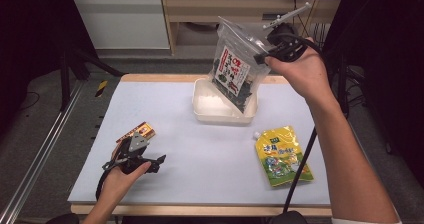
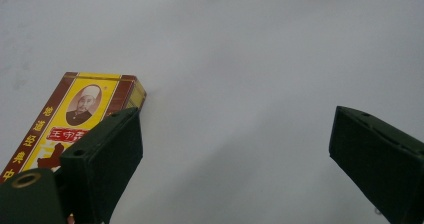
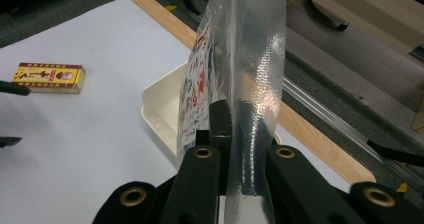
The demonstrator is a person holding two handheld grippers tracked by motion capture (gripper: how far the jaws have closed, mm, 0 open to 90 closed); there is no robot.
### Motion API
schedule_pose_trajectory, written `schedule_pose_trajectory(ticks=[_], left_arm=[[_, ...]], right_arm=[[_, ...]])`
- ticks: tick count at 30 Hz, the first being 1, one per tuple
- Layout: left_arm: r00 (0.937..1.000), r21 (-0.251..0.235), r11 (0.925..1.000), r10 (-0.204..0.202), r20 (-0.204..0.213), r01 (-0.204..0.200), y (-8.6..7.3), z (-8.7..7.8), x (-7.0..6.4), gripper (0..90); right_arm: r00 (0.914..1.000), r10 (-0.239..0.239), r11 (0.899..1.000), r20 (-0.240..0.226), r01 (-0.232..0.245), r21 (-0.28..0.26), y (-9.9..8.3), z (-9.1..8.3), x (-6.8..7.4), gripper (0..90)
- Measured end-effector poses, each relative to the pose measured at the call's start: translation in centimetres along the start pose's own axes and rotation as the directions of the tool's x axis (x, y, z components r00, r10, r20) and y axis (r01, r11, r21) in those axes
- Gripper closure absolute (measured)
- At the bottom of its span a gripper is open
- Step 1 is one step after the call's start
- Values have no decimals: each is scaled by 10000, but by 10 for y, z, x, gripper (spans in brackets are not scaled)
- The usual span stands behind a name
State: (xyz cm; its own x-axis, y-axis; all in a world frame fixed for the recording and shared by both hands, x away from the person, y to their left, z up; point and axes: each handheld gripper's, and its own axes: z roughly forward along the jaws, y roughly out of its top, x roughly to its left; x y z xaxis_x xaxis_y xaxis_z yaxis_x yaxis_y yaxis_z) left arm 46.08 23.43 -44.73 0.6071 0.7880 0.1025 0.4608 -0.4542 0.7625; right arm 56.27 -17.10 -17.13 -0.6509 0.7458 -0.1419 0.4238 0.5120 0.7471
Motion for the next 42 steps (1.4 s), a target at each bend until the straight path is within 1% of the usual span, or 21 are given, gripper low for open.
schedule_pose_trajectory(ticks=[5,8,13,17,21,27,30,37,42], left_arm=[[10000,-25,10000,-71,-39,71,0,-1,3,70],[9999,15,9999,-99,-61,99,-1,-1,4,70],[9999,9,9999,-101,-24,101,-1,-3,3,71],[10000,29,10000,-67,19,67,-1,-2,2,72],[9999,96,9999,-97,76,96,-1,-1,3,73],[9999,94,9999,-66,132,65,-1,0,1,74],[9998,111,9999,-125,153,123,-1,0,1,74],[9998,98,9998,-162,153,160,-1,0,3,74],[9998,114,9998,-143,140,142,-1,0,3,74]], right_arm=[[9999,86,10000,115,-87,20,7,12,2,875],[9999,99,9999,84,-99,-21,11,22,3,875],[9997,96,9999,226,-97,77,18,41,3,880],[9997,119,9998,211,-123,152,22,59,1,883],[9998,129,9998,174,-132,179,24,71,-2,887],[9997,177,9998,193,-180,118,25,78,-5,888],[9997,180,9998,156,-182,103,26,82,-5,888],[9996,289,9995,30,-289,94,25,91,-4,888],[9997,240,9996,-6,-239,116,25,96,-1,889]])
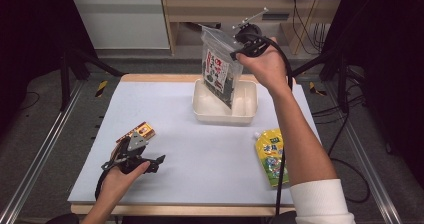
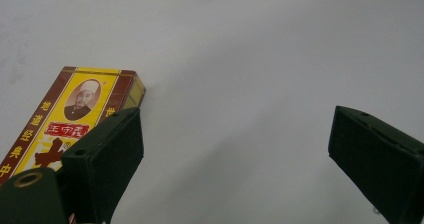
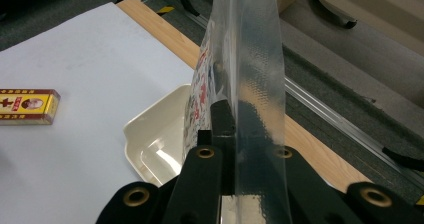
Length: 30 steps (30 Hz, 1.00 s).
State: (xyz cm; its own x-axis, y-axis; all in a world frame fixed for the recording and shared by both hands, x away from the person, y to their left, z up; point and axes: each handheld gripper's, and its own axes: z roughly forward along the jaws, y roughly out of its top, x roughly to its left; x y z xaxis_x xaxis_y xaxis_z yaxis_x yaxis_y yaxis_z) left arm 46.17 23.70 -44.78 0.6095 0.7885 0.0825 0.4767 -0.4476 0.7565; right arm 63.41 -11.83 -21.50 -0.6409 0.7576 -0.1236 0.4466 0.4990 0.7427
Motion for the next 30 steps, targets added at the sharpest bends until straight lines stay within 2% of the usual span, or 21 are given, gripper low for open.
schedule_pose_trajectory(ticks=[17,30], left_arm=[[10000,4,10000,-3,30,3,0,-1,0,74],[10000,-31,10000,-43,-9,43,0,0,-1,74]], right_arm=[[9993,235,9997,-283,-237,-57,-13,16,4,889],[9968,585,9983,-542,-584,46,-26,28,9,889]])
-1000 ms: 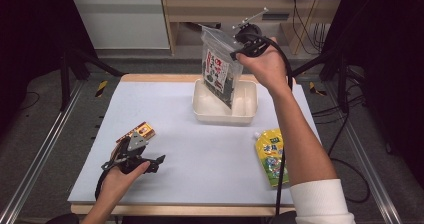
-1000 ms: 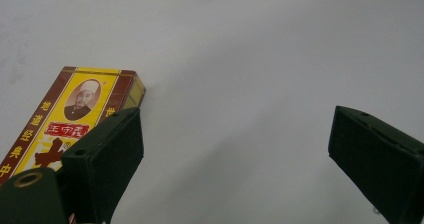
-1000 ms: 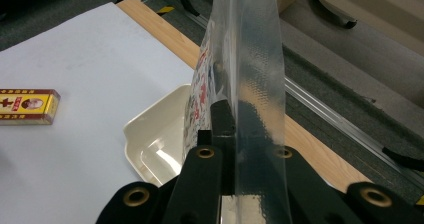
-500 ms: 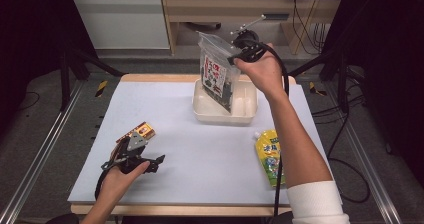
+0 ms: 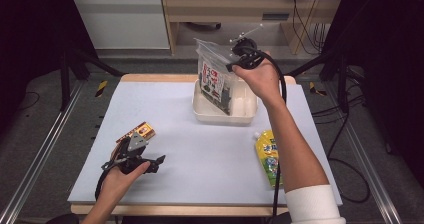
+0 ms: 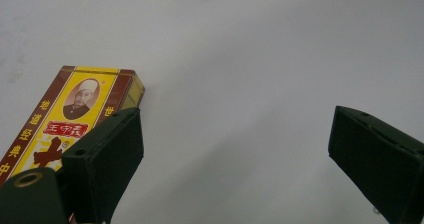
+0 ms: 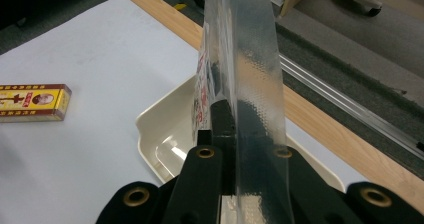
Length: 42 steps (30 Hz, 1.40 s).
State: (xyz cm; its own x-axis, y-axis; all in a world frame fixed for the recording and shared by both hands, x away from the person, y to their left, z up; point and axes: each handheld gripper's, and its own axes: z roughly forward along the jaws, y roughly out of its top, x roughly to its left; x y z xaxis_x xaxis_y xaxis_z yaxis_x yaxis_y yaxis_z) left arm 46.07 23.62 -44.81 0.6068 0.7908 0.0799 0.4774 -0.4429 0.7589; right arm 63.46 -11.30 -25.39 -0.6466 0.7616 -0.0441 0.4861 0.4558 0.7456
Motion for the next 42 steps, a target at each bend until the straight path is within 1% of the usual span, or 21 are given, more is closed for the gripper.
schedule_pose_trajectory(ticks=[2,5,8,9,12,14,19,24,27,29,32,33,35,38,39,40,42], left_arm=[[10000,5,10000,30,5,-30,0,0,0,74],[10000,20,10000,79,20,-79,1,1,-1,74],[10000,52,10000,85,39,-85,0,2,-1,74],[10000,49,10000,78,25,-78,0,1,-1,74],[10000,52,10000,71,21,-71,0,1,-1,74],[10000,67,9999,78,30,-78,0,1,-2,74],[9999,79,9999,141,21,-141,0,2,-3,74],[9999,93,9999,130,7,-130,0,2,-3,74],[9999,91,9999,140,-14,-140,0,1,-2,75],[9999,132,9998,168,-18,-168,0,2,-2,75],[9998,170,9997,199,-7,-199,0,2,-2,75],[9998,154,9997,203,-27,-203,0,2,-3,75],[9998,134,9997,203,-26,-203,0,2,-3,75],[9998,143,9997,209,-33,-209,0,1,-2,75],[9997,150,9996,220,-46,-219,0,2,-2,75],[9998,154,9996,219,-41,-219,0,2,-2,75],[9997,157,9996,227,-26,-227,0,1,-3,75]], right_arm=[[10000,31,10000,-62,-32,-26,-1,2,1,889],[10000,-94,10000,-33,94,-18,-1,2,3,888],[9996,-246,9997,114,245,41,-2,1,4,887],[9991,-369,9993,217,368,44,-3,1,4,886],[9989,-415,9991,196,416,-70,-6,1,6,884],[9986,-457,9988,284,461,-161,-8,1,7,881],[9979,-511,9985,392,518,-158,-10,0,8,879],[9978,-579,9978,323,589,-296,-10,0,7,863],[9982,-547,9972,235,558,-502,-11,0,7,843],[9981,-551,9967,283,567,-581,-11,1,8,815],[9975,-619,9953,335,642,-728,-11,1,10,741],[9978,-570,9948,343,597,-825,-11,1,10,717],[9979,-556,9933,344,588,-996,-11,0,12,641],[9973,-598,9918,434,643,-1105,-11,-1,14,582],[9971,-602,9919,474,650,-1091,-12,-1,15,576],[9971,-605,9921,459,651,-1070,-12,-2,15,564],[9974,-564,9909,439,614,-1201,-12,-2,16,529]])
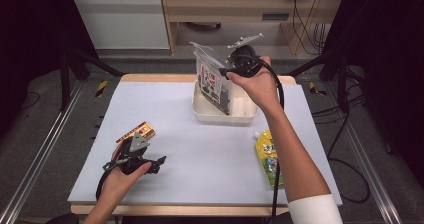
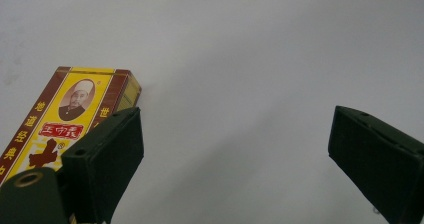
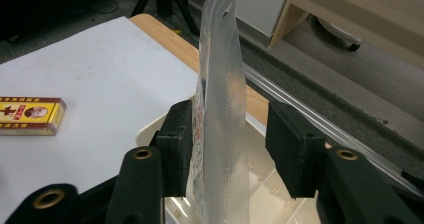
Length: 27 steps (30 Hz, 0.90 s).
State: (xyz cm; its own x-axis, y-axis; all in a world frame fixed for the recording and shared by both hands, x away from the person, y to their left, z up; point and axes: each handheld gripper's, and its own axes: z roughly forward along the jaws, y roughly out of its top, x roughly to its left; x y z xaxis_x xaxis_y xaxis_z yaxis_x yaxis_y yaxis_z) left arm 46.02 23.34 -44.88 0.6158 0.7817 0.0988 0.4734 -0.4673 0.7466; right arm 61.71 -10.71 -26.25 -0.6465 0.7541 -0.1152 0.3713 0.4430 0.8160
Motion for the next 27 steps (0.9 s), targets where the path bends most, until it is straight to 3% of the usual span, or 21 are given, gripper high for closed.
schedule_pose_trajectory(ticks=[17,27], left_arm=[[10000,-13,10000,37,4,-37,0,0,0,74],[10000,-20,10000,29,-19,-29,0,0,-1,74]], right_arm=[[9994,-312,9995,169,314,-92,-1,-7,10,241],[9996,-268,9974,98,274,-671,-25,-34,11,211]])
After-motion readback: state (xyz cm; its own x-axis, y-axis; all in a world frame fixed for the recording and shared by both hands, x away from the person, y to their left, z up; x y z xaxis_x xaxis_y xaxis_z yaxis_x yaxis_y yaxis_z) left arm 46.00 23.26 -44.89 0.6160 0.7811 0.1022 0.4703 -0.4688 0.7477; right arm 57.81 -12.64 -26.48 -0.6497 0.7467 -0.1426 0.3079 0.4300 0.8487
